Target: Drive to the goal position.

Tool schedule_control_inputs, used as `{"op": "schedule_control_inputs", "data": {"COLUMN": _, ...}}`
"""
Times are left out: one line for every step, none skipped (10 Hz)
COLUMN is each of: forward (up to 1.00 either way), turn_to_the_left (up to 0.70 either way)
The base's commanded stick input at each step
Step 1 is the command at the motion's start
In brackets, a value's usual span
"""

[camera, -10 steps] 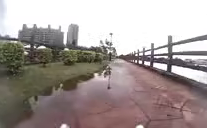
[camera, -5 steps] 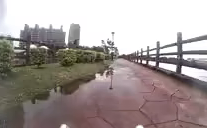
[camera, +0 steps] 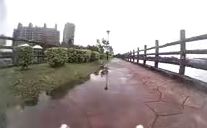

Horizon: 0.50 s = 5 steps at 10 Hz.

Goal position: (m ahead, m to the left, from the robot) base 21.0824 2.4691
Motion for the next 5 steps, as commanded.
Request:
{"op": "schedule_control_inputs", "data": {"forward": 0.85, "turn_to_the_left": -0.33}}
{"op": "schedule_control_inputs", "data": {"forward": 0.85, "turn_to_the_left": -0.33}}
{"op": "schedule_control_inputs", "data": {"forward": 0.85, "turn_to_the_left": -0.3}}
{"op": "schedule_control_inputs", "data": {"forward": 0.85, "turn_to_the_left": 0.01}}
{"op": "schedule_control_inputs", "data": {"forward": 0.85, "turn_to_the_left": 0.01}}
